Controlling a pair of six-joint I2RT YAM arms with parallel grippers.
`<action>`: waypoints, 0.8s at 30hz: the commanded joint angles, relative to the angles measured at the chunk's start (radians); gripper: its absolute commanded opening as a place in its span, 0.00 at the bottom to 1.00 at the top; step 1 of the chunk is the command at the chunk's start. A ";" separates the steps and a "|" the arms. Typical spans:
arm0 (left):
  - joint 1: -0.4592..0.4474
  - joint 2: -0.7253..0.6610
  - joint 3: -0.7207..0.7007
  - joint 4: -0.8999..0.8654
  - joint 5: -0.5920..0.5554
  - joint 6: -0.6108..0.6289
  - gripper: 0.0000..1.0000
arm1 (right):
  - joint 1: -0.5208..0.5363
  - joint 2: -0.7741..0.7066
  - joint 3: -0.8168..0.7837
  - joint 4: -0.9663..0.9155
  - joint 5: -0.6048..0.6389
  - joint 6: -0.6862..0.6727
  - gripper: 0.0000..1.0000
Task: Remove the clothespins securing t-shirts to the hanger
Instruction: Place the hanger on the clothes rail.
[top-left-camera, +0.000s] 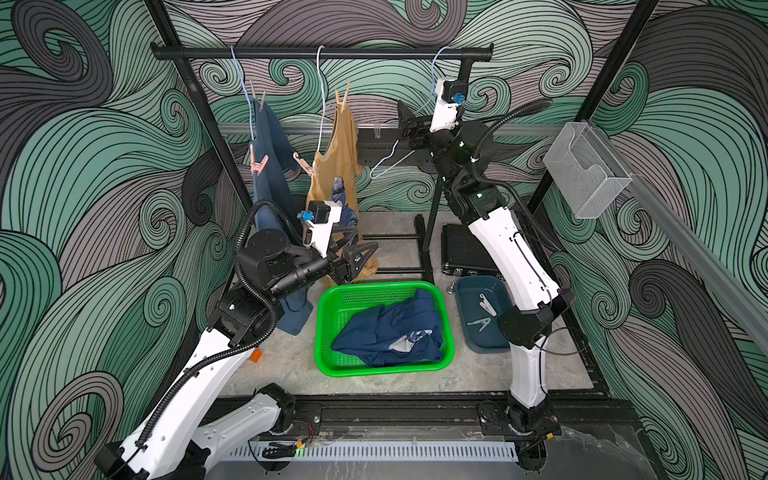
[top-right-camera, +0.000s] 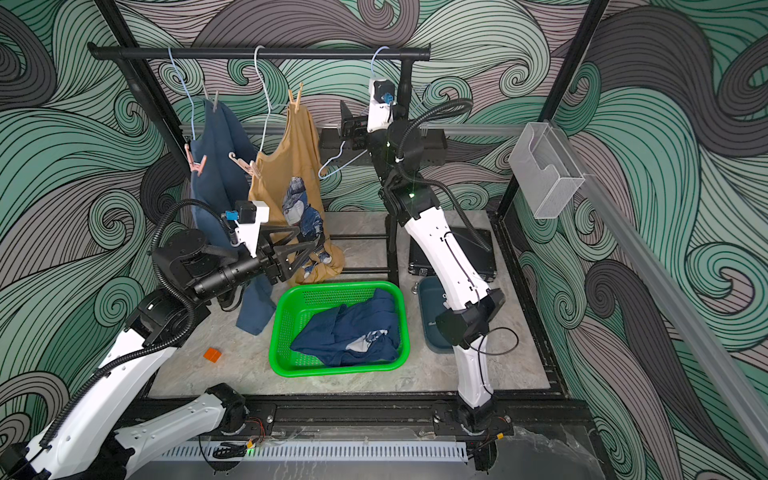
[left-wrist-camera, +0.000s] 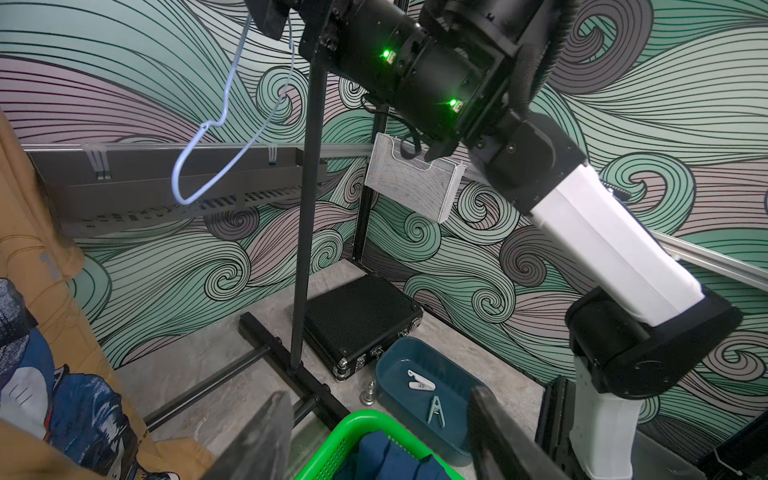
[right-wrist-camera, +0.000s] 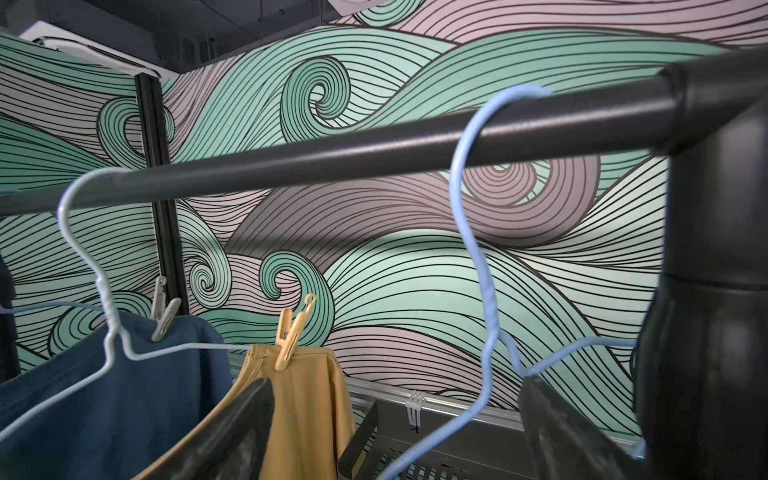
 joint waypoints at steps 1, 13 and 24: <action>0.007 -0.022 0.038 -0.012 -0.013 0.000 0.67 | 0.008 -0.066 -0.084 0.038 0.037 0.010 0.94; 0.007 -0.037 0.055 -0.026 -0.048 -0.006 0.67 | 0.010 -0.284 -0.427 0.088 0.034 0.048 0.96; 0.006 -0.075 0.045 -0.071 -0.115 -0.037 0.67 | 0.038 -0.470 -0.673 0.118 0.004 0.056 0.96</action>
